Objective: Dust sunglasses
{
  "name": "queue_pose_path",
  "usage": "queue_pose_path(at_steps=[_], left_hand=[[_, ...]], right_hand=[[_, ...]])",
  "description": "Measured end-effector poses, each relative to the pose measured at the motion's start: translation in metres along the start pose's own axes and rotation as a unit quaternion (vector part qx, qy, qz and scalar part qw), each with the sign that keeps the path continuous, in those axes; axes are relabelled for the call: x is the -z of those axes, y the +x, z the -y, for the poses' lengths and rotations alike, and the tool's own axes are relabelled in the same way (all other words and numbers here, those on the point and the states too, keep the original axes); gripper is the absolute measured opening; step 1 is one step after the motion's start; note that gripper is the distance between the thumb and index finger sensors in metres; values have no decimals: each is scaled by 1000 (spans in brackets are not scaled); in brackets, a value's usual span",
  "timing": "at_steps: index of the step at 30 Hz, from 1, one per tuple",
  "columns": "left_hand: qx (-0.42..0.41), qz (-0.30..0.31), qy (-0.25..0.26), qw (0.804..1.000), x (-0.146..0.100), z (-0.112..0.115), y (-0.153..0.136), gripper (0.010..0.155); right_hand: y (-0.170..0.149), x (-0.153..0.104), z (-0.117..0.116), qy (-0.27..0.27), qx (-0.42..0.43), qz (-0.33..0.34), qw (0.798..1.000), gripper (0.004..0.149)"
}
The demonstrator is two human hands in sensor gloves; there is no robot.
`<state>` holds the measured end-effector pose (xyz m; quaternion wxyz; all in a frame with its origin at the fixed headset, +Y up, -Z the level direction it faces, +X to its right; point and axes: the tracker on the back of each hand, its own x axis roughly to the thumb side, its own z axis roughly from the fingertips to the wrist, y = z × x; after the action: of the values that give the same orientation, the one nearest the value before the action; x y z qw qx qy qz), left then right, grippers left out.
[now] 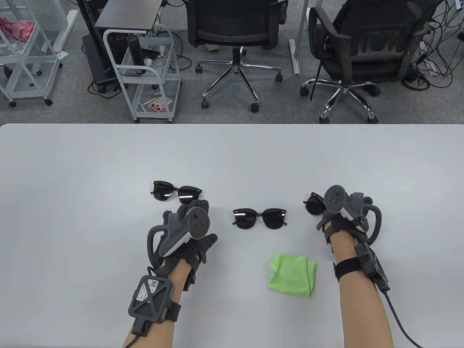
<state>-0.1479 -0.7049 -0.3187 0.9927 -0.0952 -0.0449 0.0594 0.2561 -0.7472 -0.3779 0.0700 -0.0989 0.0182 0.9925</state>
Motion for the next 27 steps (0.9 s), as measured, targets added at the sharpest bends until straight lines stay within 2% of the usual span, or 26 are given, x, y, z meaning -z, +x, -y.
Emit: queue_pose_path(at_steps=[3,5,9,14,17,20,23,25,27], left_hand=[[-1,6,1,1000,-2,-1,2,92],[-13,12,13,1000,-3,-4,3,91],[-30,28,23,999,-7,-9,9,90],[-43,55,43,997,-13,-14,18,89],[-50,98,47,993,-16,-16,26,92],[-39,151,35,987,-20,-14,37,94],[-17,174,33,984,-21,-9,47,96],[11,181,33,983,-22,-5,54,97],[37,182,39,982,-23,-3,59,96]], right_hand=[[4,-8,16,-19,51,12,998,43],[17,-17,31,-32,70,42,996,43],[64,-44,57,-32,96,131,986,43],[120,-78,72,-3,80,205,975,43],[147,-94,70,21,70,236,969,43],[163,-110,61,9,67,265,962,43],[167,-120,45,-3,73,290,954,43],[165,-123,42,14,64,306,950,44],[163,-126,43,6,85,325,942,44]])
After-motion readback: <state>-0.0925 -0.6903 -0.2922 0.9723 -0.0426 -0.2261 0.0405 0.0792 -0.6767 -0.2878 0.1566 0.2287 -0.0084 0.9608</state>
